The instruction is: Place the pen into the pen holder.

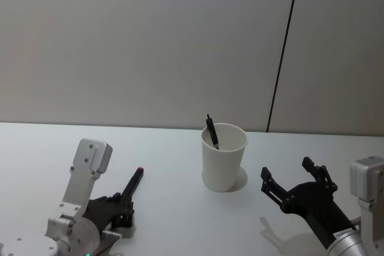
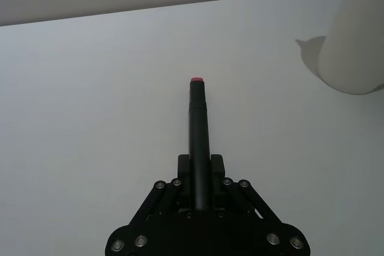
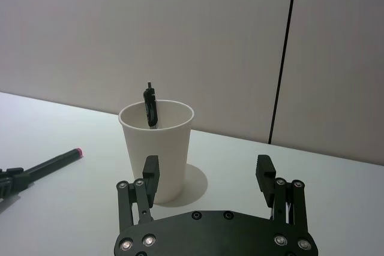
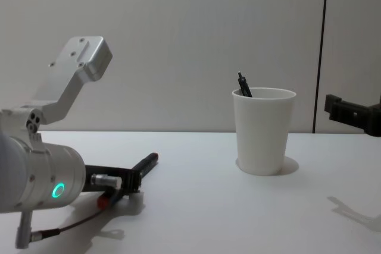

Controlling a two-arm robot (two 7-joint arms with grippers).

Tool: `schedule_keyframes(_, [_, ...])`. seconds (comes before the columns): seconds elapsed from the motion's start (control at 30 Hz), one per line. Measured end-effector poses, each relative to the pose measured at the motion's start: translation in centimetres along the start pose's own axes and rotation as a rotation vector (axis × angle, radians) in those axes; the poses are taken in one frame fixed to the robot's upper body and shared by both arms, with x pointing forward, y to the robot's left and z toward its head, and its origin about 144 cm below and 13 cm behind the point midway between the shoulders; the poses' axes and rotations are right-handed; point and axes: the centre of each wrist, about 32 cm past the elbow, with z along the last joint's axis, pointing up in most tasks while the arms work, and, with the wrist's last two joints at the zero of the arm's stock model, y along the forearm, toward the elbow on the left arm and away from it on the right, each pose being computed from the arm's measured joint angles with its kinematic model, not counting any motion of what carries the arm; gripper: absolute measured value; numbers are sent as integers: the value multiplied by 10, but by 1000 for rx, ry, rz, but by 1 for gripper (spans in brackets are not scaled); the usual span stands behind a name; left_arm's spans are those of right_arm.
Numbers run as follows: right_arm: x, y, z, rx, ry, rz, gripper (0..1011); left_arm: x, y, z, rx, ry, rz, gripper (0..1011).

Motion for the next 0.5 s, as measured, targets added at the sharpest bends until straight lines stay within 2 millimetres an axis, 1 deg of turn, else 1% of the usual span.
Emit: schedule_keyframes(0.5, [0, 0, 0, 0, 0, 0, 1001, 4, 9, 1, -90, -21, 4, 200])
